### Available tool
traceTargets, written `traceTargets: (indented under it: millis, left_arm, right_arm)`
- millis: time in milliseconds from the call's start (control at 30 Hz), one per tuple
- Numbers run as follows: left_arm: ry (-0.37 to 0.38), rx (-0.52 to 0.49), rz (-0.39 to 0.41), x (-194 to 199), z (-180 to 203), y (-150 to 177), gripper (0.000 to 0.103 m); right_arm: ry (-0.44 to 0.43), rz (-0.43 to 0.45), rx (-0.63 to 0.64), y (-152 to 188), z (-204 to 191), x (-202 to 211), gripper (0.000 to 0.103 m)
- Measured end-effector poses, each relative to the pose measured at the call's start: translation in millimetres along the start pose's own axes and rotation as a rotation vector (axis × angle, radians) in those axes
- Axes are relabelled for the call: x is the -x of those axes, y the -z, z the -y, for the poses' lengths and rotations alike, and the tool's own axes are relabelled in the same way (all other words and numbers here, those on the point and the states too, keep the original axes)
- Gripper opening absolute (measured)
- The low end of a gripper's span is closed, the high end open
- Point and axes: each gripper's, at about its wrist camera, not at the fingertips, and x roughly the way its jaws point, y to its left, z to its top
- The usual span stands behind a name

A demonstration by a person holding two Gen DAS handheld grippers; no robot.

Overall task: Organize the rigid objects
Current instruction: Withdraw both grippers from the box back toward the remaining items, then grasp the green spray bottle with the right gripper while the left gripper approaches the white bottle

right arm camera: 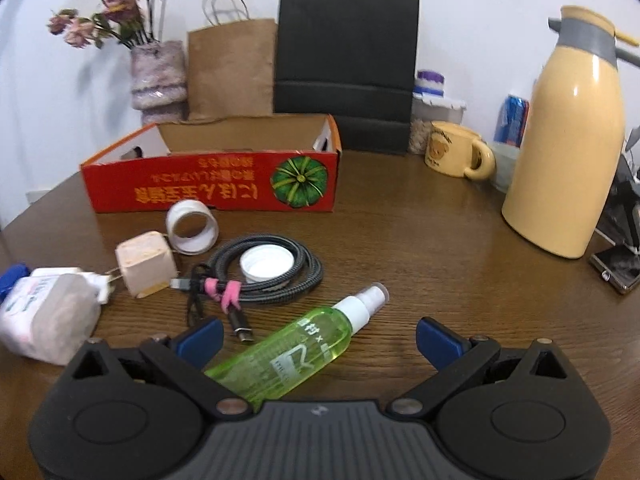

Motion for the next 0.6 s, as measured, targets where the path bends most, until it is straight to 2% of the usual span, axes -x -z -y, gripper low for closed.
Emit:
traceTargets:
  millis: [167, 267, 367, 467, 533, 600]
  left_arm:
    - [-0.008, 0.005, -0.019, -5, 1, 2, 0.103]
    - [-0.005, 0.003, -0.025, -8, 3, 3, 0.103]
    - [-0.005, 0.0, -0.032, -9, 6, 4, 0.103]
    - [-0.004, -0.006, -0.038, -11, 10, 5, 0.103]
    - [-0.005, -0.009, -0.041, -12, 12, 5, 0.103]
    - [-0.009, -0.012, -0.041, -12, 13, 5, 0.103]
  right_arm:
    - [-0.012, -0.032, 0.005, 6, 6, -9, 0.088]
    - [-0.023, -0.026, 0.018, 9, 12, -7, 0.086]
    - [-0.039, -0.016, 0.041, 11, 18, -4, 0.078]
    - [-0.062, -0.016, 0.046, 11, 24, -4, 0.065]
    - [-0.063, -0.027, 0.07, 11, 24, -6, 0.048]
    - [-0.067, -0.021, 0.099, 12, 25, -7, 0.046]
